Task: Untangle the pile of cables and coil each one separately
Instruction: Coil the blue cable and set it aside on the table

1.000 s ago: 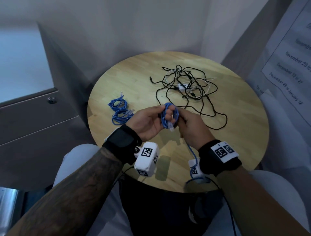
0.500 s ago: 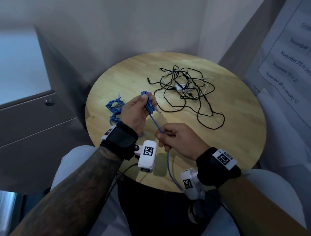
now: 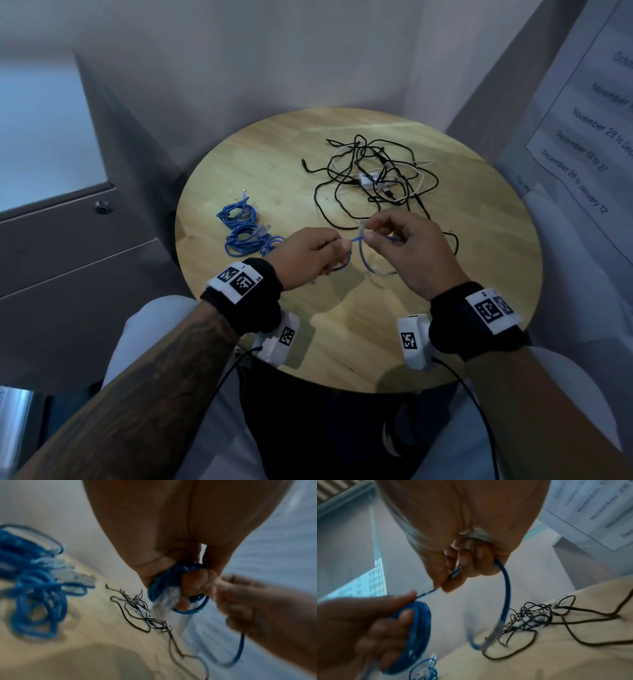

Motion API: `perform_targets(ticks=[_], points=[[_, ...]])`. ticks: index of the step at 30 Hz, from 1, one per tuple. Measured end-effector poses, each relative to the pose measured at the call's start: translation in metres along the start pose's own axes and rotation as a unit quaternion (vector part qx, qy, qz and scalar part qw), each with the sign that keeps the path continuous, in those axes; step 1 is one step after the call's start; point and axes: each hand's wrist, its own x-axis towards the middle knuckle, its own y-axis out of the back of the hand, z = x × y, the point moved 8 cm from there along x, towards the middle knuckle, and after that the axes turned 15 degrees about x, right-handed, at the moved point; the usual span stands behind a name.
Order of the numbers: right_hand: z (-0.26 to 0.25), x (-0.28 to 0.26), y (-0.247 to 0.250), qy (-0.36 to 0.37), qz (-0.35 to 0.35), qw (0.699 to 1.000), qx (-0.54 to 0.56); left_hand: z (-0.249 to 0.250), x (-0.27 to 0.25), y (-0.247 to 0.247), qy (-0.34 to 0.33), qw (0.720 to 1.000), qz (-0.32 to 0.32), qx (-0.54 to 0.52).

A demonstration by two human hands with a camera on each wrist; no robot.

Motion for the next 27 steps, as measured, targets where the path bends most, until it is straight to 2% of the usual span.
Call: perform_targets(ticks=[3, 7, 10, 13, 15, 17, 20, 22, 27], points=[[0.001, -0.002, -0.008, 0.011, -0.002, 1.0, 0.009, 0.001, -0.001, 0.005, 0.034, 0.984, 0.011, -0.174], [0.002, -0.005, -0.027, -0.014, -0.015, 0.999, 0.049, 0.005, -0.001, 0.006, 0.068, 0.925, 0.021, -0.373], [-0.002, -0.012, -0.042, -0.029, -0.053, 0.995, 0.081, 0.005, -0.001, 0.003, 0.077, 0.889, 0.014, -0.451], [-0.002, -0.014, -0.045, -0.04, -0.068, 0.988, 0.131, 0.008, -0.001, -0.001, 0.078, 0.867, -0.002, -0.492], [-0.002, -0.013, -0.042, -0.025, -0.068, 0.99, 0.121, 0.008, -0.001, -0.002, 0.081, 0.857, -0.002, -0.508], [0.001, -0.01, -0.037, -0.025, -0.066, 0.992, 0.101, 0.009, -0.001, -0.003, 0.077, 0.856, -0.009, -0.511], [0.005, -0.011, -0.039, -0.051, -0.091, 0.986, 0.13, 0.012, -0.001, -0.004, 0.066, 0.862, -0.033, -0.501], [0.005, -0.009, -0.038, -0.056, -0.104, 0.985, 0.123, 0.012, -0.001, -0.001, 0.058, 0.872, -0.037, -0.485], [0.008, -0.003, -0.028, -0.043, -0.085, 0.994, 0.059, 0.007, 0.001, 0.003, 0.062, 0.901, -0.029, -0.428]])
